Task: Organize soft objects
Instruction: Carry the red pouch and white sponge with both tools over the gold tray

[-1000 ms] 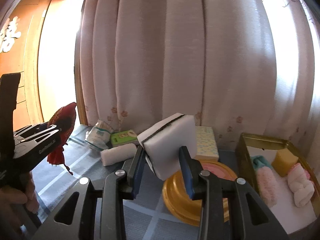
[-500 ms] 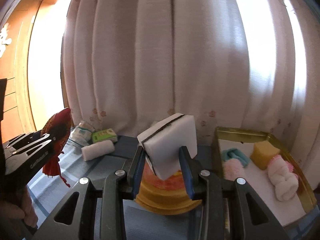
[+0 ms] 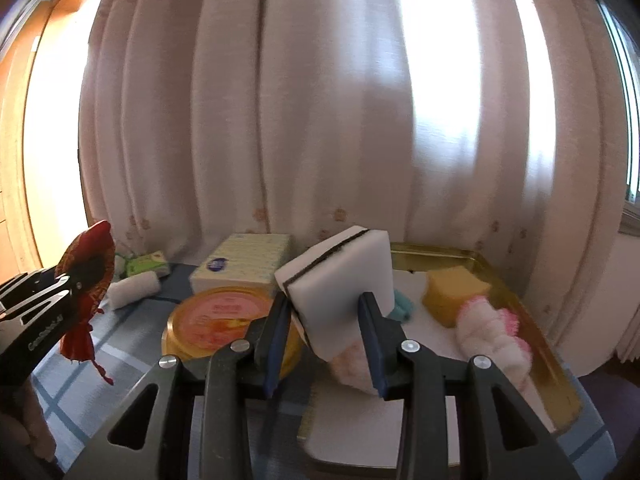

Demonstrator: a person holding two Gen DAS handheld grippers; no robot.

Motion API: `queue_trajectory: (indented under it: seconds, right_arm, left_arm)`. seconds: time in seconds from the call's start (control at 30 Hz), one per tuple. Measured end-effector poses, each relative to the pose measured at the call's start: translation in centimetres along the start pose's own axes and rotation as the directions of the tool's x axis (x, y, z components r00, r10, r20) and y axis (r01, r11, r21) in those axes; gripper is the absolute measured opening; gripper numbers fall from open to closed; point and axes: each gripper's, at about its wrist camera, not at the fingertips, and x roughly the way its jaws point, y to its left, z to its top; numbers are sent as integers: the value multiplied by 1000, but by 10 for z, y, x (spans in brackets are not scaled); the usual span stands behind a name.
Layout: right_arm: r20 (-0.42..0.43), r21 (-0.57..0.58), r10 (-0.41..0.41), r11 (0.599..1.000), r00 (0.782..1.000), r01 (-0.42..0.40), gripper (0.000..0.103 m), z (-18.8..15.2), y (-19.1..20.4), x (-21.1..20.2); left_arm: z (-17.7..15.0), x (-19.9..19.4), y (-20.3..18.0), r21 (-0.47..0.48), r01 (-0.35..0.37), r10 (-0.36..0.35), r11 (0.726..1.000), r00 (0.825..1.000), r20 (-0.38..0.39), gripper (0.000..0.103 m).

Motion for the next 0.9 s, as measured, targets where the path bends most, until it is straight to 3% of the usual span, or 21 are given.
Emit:
queue_trajectory:
  seconds: [0.9]
  right_arm:
    - [-5, 41, -138, 990, 990, 138, 37, -11, -110, -33]
  left_arm:
    - [-8, -17, -132, 115, 174, -176, 978, 984, 11, 24]
